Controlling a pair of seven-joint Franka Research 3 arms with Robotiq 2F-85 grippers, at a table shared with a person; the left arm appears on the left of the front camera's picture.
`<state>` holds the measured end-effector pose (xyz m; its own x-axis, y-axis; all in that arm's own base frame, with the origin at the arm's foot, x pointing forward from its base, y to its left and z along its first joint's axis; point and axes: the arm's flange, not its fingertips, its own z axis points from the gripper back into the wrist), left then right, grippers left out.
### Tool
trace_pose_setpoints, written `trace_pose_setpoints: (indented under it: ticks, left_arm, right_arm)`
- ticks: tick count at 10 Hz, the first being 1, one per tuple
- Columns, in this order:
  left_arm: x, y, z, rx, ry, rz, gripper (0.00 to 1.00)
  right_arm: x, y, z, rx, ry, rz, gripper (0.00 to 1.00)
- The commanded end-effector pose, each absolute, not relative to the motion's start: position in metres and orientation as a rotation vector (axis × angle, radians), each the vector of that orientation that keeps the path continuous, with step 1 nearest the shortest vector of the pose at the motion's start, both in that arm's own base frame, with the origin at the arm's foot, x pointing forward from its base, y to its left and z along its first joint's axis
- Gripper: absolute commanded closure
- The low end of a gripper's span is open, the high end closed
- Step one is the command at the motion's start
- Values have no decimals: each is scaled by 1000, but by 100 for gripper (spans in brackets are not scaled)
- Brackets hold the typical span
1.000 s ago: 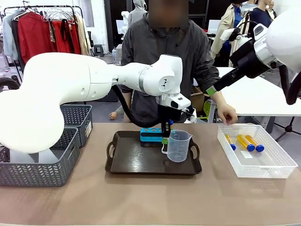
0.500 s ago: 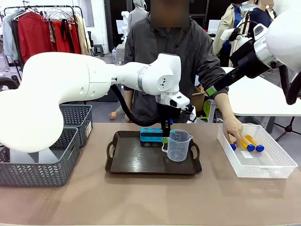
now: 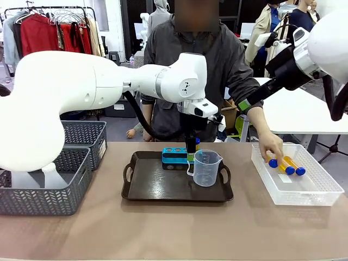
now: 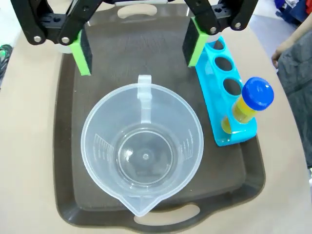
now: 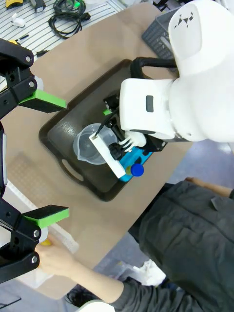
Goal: Prepare the laboratory tools.
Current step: Pick up one Small flask and place it on the Handle tray.
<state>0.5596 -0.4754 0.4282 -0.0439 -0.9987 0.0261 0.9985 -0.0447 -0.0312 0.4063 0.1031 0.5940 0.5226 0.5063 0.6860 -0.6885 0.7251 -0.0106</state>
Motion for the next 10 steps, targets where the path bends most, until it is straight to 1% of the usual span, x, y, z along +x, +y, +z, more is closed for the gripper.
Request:
trace_pose_setpoints:
  ticks: [1,2,3,4,6,7,8,10]
  left_arm:
    - [543,-460,434,-76,-9,-1618,0]
    - [541,-458,440,-79,-19,-1606,0]
    - [540,-456,444,-85,2,-1575,0]
    - [554,-470,438,-54,-1,-1609,0]
    - [551,-467,443,-62,0,-1601,0]
    - [545,-442,452,-33,5,-1555,0]
    - [531,-419,473,-69,-7,-1522,0]
    - [513,-386,509,-88,-78,-1454,0]
  right_arm:
    - [407,104,596,291,-724,720,0]
    - [407,104,596,291,-724,720,0]
    - [407,104,596,291,-724,720,0]
    - [407,104,596,291,-724,720,0]
    - [407,104,596,291,-724,720,0]
    - [407,104,596,291,-724,720,0]
    - [407,104,596,291,-724,720,0]
    - [407,104,596,291,-724,720,0]
